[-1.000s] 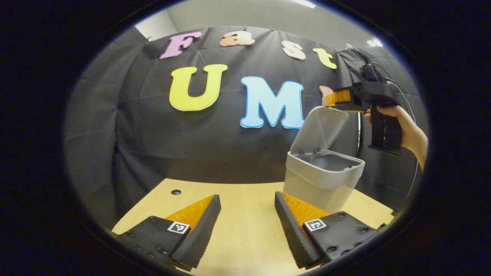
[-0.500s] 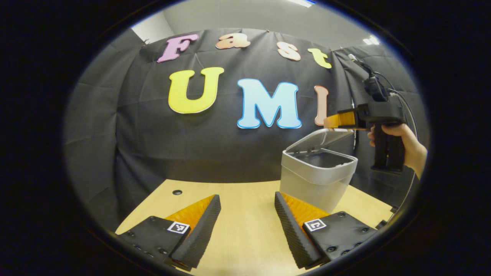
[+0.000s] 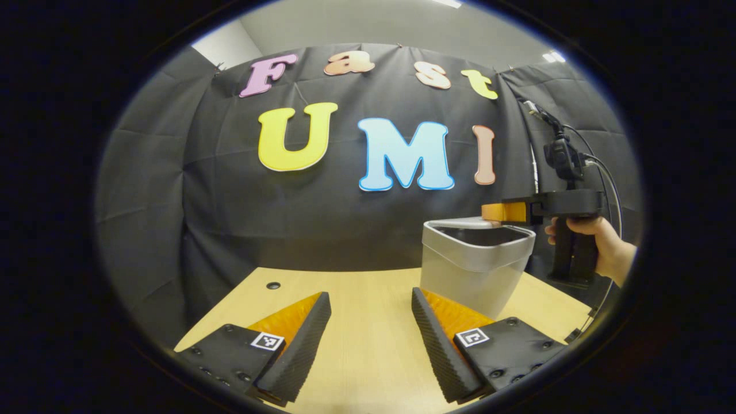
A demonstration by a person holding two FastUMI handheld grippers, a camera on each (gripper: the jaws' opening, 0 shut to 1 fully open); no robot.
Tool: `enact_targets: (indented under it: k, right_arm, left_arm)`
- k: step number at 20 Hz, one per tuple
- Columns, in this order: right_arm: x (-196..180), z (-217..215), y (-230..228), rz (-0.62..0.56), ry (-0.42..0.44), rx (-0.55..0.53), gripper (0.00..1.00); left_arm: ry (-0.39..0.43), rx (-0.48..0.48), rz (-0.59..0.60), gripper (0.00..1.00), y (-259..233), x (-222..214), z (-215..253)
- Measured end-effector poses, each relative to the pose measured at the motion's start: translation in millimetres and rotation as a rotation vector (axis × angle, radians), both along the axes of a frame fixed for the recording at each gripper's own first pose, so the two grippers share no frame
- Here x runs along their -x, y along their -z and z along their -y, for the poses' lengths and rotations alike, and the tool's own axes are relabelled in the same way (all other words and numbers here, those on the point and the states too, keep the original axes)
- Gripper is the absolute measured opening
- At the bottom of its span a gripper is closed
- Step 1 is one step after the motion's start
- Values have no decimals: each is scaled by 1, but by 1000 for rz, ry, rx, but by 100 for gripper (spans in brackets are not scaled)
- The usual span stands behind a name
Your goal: Press the lid of the desktop garbage bin to open it, pick up the crumpled paper on the desktop and throw it into the bin, then pick up the pop can on the desktop and drop it into the bin, and finally close the garbage bin lid.
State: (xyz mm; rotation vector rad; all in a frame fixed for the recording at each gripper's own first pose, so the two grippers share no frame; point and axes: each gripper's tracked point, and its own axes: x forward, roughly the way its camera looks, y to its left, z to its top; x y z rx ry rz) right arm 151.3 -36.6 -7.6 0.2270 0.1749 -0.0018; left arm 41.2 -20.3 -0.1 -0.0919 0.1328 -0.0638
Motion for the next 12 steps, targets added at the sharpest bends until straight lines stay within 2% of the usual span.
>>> enact_targets:
  k: [12]
  right_arm:
    - [-22,-1,22,44,-15,5,94]
  left_arm:
    - [-38,-21,12,95,-8,9,15]
